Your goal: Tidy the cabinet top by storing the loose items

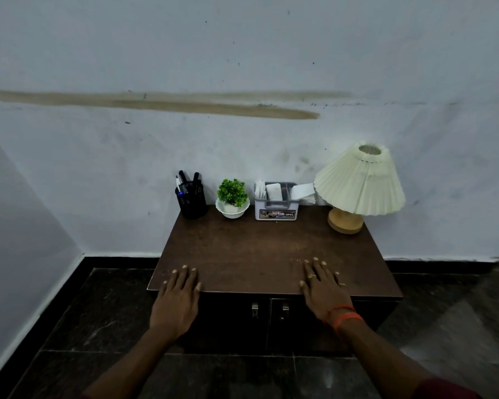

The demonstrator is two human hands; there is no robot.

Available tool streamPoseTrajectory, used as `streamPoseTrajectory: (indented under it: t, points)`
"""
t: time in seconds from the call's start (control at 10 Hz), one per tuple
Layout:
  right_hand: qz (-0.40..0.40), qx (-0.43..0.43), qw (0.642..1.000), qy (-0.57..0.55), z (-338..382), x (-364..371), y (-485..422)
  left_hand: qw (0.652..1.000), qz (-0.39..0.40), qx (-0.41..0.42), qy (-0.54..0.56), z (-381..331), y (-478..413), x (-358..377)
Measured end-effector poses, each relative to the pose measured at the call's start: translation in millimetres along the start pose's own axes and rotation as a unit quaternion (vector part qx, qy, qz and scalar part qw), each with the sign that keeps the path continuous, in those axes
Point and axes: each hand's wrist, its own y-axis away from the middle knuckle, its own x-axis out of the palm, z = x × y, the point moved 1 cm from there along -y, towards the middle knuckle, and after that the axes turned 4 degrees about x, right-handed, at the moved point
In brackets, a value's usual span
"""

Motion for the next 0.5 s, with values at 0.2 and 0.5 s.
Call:
streamPoseTrajectory:
  t: [0.2,0.5]
  points:
    - [0.017,0.088,0.996,-0.025,-46,-14,15,0.998,0.001,-0.001,-0.06,16,13,-8]
    - [-0.138,0.053,0.988,0.037,-43,-43,30,0.985,-0.136,0.078,-0.069,-22,22,-65]
